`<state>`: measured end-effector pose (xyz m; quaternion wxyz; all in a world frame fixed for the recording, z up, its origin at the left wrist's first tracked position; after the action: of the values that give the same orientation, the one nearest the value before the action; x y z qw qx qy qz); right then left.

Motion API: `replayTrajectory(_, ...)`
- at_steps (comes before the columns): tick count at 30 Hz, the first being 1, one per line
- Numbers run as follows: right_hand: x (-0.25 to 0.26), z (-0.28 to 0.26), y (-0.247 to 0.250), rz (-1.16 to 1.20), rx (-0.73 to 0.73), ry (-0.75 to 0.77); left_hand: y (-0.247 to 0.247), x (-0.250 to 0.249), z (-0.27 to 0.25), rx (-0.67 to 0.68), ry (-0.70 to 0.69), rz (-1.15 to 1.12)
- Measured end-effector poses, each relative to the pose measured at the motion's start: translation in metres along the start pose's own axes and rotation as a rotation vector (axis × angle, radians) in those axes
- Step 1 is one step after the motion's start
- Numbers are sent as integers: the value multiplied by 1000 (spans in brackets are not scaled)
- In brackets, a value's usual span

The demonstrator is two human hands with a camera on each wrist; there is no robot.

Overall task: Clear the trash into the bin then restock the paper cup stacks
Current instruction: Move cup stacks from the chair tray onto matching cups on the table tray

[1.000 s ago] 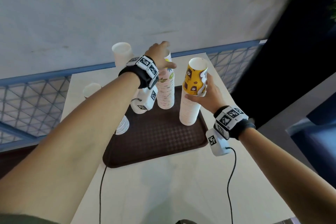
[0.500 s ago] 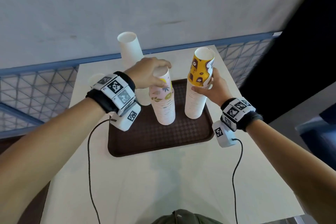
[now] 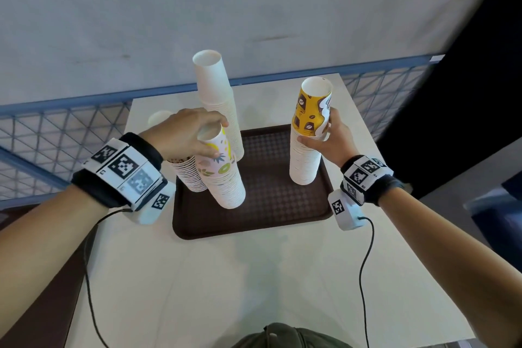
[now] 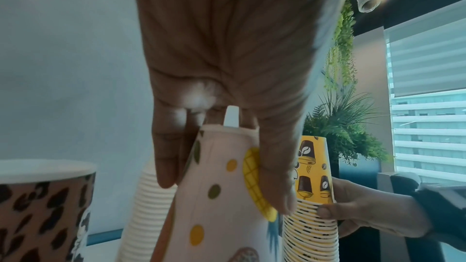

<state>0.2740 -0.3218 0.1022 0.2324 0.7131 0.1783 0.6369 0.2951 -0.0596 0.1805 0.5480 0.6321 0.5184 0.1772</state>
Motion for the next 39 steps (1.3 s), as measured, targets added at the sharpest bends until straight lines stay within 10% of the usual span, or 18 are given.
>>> replayTrajectory(3,1,0,0,-20,5,-4,12,-5,1,25,28,-43)
replayTrajectory(8,-1,-1,2,-22,16,-10,107,-22,13,-305,-17,-121)
replayTrajectory(19,-8,0,3,31,57,-36,110,15,87,127,358,86)
replayTrajectory(39,-10,-8,-20,113,149,-42,79,-67,133,108,105,-71)
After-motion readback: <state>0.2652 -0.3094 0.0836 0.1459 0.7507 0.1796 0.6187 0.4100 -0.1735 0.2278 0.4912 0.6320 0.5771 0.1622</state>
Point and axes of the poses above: each hand's wrist, its own z-axis towards the middle knuckle, its own y-axis out of the back of the hand, x = y × z, the point moved 7 cm from there along z, towards the middle knuckle, and after that the axes turned 8 degrees about x, right-handed, at the moved point
